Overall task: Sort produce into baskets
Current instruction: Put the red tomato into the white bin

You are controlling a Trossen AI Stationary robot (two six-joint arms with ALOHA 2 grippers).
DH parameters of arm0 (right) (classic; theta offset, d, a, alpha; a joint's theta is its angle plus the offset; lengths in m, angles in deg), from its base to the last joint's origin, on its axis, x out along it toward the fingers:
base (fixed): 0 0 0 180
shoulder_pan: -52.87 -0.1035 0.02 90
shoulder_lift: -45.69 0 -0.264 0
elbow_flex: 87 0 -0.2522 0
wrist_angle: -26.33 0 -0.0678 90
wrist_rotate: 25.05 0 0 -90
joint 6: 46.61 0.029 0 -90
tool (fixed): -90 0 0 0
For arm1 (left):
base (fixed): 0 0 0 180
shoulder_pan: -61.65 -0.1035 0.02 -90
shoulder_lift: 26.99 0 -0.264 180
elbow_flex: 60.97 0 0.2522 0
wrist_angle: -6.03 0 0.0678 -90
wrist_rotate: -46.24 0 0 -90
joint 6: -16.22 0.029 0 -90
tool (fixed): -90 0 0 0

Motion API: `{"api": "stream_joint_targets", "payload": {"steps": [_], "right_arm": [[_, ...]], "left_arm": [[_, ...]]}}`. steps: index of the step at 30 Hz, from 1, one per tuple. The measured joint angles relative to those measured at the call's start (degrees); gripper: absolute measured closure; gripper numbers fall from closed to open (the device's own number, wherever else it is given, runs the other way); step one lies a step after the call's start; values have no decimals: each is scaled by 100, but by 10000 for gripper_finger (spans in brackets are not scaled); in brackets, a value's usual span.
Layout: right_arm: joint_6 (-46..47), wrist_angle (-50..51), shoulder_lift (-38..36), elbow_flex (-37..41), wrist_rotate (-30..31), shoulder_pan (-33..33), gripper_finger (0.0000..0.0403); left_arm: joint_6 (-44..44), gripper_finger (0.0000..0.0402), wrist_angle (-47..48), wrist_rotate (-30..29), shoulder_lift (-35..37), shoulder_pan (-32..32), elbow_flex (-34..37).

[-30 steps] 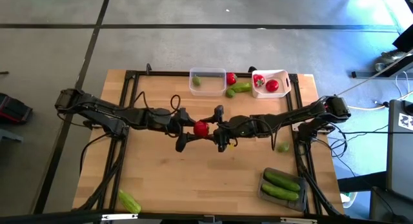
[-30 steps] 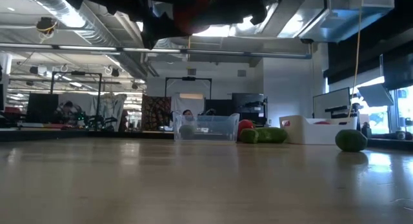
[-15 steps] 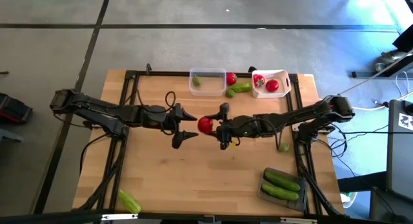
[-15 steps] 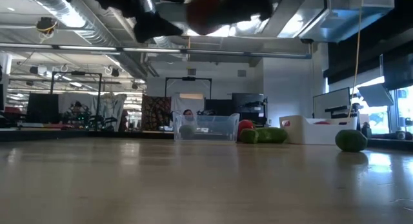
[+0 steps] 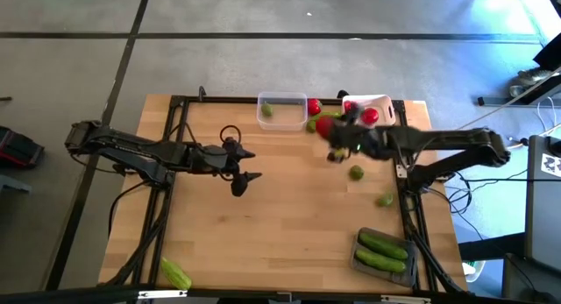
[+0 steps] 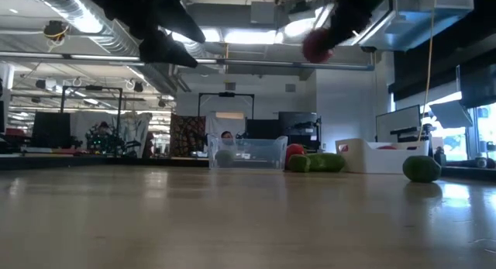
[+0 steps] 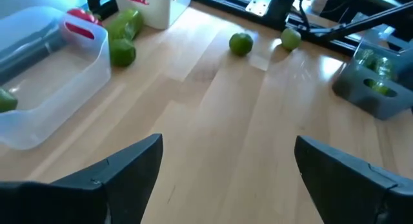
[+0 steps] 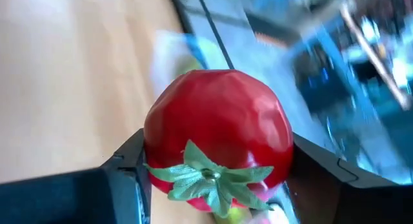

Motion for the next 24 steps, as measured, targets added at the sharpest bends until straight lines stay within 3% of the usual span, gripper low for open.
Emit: {"api": "stream_joint_targets", "payload": {"steps": [4, 14, 24], "right_arm": [[363, 568, -281, 0, -388, 1026, 176], [932, 819, -49, 418, -2373, 3610, 176], [1561, 717, 536, 1005, -2677, 4623, 175]], "left_arm": [[41, 54, -5, -36, 0, 0, 0], [41, 54, -6, -48, 0, 0, 0], [41, 54, 7, -45, 0, 0, 0]]}}
